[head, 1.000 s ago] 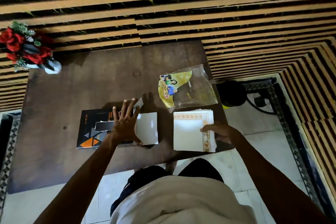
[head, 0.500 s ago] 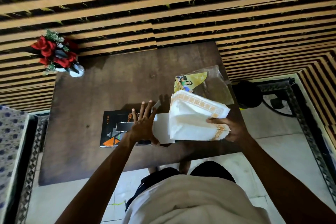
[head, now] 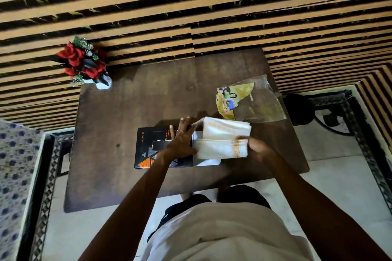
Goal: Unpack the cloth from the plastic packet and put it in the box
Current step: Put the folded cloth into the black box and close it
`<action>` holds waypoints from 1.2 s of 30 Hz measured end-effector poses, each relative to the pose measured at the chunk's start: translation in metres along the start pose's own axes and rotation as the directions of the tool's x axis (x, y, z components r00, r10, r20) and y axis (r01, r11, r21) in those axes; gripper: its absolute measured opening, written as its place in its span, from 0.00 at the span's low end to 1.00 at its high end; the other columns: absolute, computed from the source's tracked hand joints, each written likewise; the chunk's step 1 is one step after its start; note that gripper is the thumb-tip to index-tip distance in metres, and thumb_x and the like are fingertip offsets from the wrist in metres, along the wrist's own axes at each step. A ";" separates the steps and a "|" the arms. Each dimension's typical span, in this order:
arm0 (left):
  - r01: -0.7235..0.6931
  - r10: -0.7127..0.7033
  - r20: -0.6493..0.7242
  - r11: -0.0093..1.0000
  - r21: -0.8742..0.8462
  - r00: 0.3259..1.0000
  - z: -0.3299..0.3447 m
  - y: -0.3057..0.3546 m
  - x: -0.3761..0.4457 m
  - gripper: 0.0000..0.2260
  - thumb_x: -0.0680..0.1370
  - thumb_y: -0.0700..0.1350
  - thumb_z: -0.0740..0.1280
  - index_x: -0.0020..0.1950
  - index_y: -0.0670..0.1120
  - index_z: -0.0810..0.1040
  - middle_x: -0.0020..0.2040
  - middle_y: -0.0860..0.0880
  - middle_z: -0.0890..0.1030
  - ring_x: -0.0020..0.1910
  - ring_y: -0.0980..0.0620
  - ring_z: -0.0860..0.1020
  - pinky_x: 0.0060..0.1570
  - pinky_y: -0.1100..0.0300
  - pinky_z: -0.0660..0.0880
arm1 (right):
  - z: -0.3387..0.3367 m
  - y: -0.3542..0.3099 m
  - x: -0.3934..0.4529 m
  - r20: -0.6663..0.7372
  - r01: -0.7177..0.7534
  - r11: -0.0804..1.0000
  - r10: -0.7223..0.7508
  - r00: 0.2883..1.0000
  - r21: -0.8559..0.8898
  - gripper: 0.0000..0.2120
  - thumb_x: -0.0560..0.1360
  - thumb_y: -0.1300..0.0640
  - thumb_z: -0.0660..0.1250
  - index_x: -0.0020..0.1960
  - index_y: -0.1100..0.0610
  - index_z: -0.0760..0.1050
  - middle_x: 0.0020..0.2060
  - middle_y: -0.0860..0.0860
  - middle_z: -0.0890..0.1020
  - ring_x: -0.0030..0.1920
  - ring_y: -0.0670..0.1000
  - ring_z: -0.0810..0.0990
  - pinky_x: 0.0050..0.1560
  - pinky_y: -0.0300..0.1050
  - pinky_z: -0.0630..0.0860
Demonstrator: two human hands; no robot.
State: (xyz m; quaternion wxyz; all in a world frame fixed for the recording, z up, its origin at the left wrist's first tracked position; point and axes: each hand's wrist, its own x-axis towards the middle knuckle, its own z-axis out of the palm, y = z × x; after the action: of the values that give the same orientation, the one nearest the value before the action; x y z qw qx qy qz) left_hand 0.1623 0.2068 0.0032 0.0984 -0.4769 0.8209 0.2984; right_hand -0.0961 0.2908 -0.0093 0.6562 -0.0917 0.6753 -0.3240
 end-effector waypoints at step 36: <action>-0.208 0.178 -0.124 0.928 -0.309 0.976 -0.009 -0.043 -0.019 0.16 0.72 0.44 0.71 0.59 0.51 0.79 0.77 0.43 0.59 0.78 0.44 0.53 0.74 0.38 0.56 | 0.055 -0.009 0.016 0.094 -0.028 0.895 0.077 0.993 -0.445 0.27 0.71 0.56 0.72 0.67 0.58 0.69 0.51 0.54 0.84 0.50 0.53 0.83 0.52 0.52 0.80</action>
State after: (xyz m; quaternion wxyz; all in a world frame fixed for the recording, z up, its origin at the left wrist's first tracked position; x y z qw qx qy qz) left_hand 0.2092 0.1995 0.0022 -0.0488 -0.4168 0.8082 0.4132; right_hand -0.0492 0.2576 -0.0131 0.6626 -0.2377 0.6966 -0.1386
